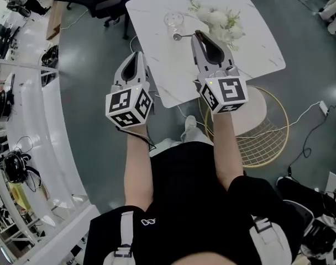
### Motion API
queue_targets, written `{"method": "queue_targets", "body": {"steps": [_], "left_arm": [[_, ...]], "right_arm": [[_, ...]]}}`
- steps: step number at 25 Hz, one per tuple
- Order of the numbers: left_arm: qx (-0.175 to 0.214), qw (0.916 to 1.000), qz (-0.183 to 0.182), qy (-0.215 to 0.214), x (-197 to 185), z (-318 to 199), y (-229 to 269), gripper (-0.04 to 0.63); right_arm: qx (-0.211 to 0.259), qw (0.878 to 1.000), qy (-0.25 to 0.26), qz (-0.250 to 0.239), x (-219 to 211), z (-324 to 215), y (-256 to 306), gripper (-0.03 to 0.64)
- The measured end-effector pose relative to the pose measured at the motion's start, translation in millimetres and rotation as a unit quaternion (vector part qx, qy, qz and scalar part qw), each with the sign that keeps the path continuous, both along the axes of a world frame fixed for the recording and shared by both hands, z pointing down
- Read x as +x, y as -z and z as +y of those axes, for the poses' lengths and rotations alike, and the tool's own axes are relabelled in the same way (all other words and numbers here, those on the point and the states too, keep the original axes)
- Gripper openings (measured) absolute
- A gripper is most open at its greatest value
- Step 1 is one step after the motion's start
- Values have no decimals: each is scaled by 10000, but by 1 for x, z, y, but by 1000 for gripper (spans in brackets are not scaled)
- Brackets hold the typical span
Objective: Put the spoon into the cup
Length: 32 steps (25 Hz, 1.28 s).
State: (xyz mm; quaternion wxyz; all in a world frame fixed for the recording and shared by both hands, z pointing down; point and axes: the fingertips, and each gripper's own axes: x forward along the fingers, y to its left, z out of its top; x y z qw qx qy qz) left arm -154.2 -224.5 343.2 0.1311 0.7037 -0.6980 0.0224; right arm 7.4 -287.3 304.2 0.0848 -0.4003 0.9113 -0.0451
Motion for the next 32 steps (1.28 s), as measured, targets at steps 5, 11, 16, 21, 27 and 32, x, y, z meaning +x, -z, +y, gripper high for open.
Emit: {"method": "queue_targets", "body": {"steps": [5, 11, 16, 21, 27, 32], "left_arm": [[18, 9999, 122, -16, -1, -7, -4, 15], [74, 9996, 238, -156, 8, -20, -9, 15], [17, 9990, 370, -237, 5, -29, -23, 15], [-140, 9988, 451, -118, -12, -38, -46, 15], [-310, 9980, 556, -10, -29, -46, -65, 15], [-466, 9971, 599, -6, -44, -55, -76, 15]], "right_arm": [[2, 10000, 36, -56, -4, 1, -1, 52], [-31, 9999, -2, 164, -2, -1, -9, 52], [-55, 9995, -44, 311, -11, -7, -16, 52], [-182, 9985, 130, 493, -36, -12, -37, 52], [-375, 9969, 173, 675, -52, -26, -55, 53], [-581, 9954, -54, 760, -56, -47, -70, 53]]}}
